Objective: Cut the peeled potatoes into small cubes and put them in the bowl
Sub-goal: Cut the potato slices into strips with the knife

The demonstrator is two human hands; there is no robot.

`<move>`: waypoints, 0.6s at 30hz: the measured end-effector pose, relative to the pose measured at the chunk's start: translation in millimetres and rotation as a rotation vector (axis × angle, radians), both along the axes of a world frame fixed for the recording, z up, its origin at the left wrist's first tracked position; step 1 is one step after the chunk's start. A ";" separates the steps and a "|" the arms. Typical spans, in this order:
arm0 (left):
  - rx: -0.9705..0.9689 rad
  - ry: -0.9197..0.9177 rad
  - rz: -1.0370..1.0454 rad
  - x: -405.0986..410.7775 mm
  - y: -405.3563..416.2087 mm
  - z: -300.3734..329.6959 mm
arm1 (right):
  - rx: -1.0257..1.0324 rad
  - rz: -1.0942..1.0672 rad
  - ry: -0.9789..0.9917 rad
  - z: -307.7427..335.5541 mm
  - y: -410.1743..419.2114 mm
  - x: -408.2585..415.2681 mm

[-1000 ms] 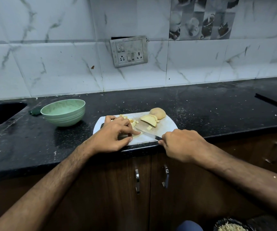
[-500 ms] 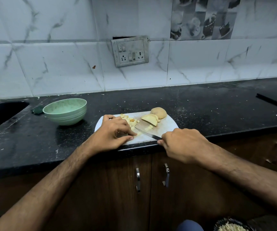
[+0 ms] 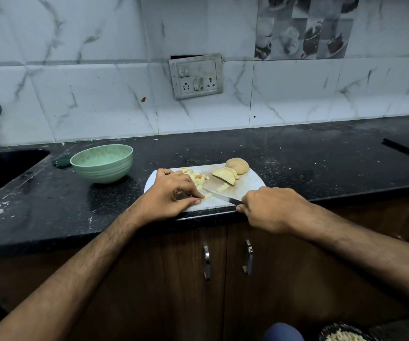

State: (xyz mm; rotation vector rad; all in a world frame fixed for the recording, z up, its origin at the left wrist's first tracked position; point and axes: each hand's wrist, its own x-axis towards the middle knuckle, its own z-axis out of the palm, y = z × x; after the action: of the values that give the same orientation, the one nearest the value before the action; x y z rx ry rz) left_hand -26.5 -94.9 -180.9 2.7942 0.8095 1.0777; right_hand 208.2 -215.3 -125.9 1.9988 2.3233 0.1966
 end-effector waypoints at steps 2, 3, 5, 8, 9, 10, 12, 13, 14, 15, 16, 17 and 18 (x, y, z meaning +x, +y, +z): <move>-0.005 -0.008 -0.004 0.0 -0.7 0.2 | 0.050 0.025 -0.068 2.4 -0.8 1.4; -0.006 -0.011 -0.006 -0.3 -0.6 0.4 | 0.075 0.034 -0.079 3.3 -1.4 2.0; -0.011 -0.013 -0.008 0.3 -0.8 0.4 | 0.087 0.032 -0.044 4.8 -3.7 4.2; -0.010 -0.018 -0.007 0.5 -0.4 0.4 | 0.047 0.035 0.011 4.7 -5.3 3.1; -0.011 -0.019 -0.006 0.1 -0.5 0.6 | 0.028 0.037 0.020 3.3 -4.9 1.8; -0.011 -0.017 -0.006 -0.2 -0.1 0.6 | 0.013 0.037 0.034 1.5 -4.1 0.7; -0.008 -0.014 -0.006 -0.3 0.3 0.5 | -0.015 0.021 0.071 -1.3 -2.4 0.0; -0.008 -0.012 -0.007 -0.4 0.4 0.6 | -0.028 0.012 0.085 -2.7 -1.8 0.0; -0.008 -0.009 -0.010 -0.3 0.4 0.6 | -0.031 0.007 0.089 -4.5 -1.7 -0.2; -0.006 -0.006 -0.013 -0.3 0.5 0.8 | -0.017 0.008 0.084 -6.7 -1.8 -0.7; -0.005 -0.002 -0.015 -0.2 0.8 1.1 | 0.013 0.015 0.072 -9.6 -2.2 -1.8; -0.005 0.000 -0.014 -0.1 0.8 1.1 | 0.050 0.028 0.052 -12.4 -2.5 -3.3; -0.006 0.001 -0.012 -0.2 0.7 1.2 | 0.082 0.044 0.034 -14.3 -2.5 -5.2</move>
State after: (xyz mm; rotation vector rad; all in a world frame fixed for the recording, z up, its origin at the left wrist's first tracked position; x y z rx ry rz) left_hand -26.8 -94.2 -179.7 2.7910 0.7940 1.0706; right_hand 203.0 -217.8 -140.2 2.0036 2.4198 0.2678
